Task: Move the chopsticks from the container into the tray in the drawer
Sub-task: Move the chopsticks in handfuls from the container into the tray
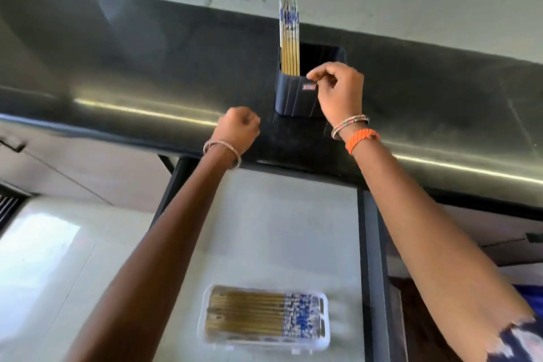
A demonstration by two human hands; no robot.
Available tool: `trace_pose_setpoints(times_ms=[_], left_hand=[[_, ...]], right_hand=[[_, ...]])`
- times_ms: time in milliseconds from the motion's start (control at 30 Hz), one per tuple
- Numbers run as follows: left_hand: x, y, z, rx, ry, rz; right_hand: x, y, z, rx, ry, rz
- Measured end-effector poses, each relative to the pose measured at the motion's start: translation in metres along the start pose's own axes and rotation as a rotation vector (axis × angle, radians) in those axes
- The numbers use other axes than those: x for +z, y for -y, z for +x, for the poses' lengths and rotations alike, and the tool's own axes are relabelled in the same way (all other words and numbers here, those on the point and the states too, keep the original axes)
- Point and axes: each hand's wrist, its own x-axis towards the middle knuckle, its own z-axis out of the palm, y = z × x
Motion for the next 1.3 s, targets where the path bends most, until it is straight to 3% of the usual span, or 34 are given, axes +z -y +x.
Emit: trace_pose_setpoints(times_ms=[133, 367, 467, 633, 767, 933, 1067, 1167, 1233, 1300], left_hand=[[-0.004, -0.057, 0.052, 0.143, -0.089, -0.117], [0.008, -0.073, 0.125, 0.185, -0.088, 0.008], [0.009, -0.072, 0.135, 0.167, -0.047, -0.002], [0.005, -0.072, 0.128, 0.195, -0.057, -0.029], [-0.003, -0.084, 0.107, 0.261, -0.138, -0.045], [-0.019, -0.122, 0.059, 0.448, -0.230, -0.082], [-0.033, -0.122, 0.017, 0.478, -0.068, 0.301], [-0.040, -0.094, -0.022, 0.415, 0.179, 0.251], [-0.041, -0.066, -0.044, 0.386, 0.239, 0.318], [-0.040, -0.035, -0.065, 0.341, 0.317, 0.428]], right_hand=[[0.020, -0.010, 0.072, 0.119, 0.095, -0.133], [0.076, -0.028, 0.142, 0.260, 0.188, -0.381], [0.089, -0.029, 0.150, 0.350, 0.224, -0.265], [0.072, -0.017, 0.150, 0.390, 0.011, 0.011], [0.030, 0.012, 0.152, 0.322, -0.158, 0.121], [-0.036, 0.073, 0.135, 0.293, -0.243, 0.579], [-0.070, 0.103, 0.085, 0.381, -0.233, 0.805], [-0.073, 0.096, 0.033, 0.551, -0.226, 0.923], [-0.065, 0.079, -0.006, 0.600, -0.274, 0.676], [-0.055, 0.060, -0.056, 0.494, -0.264, -0.016]])
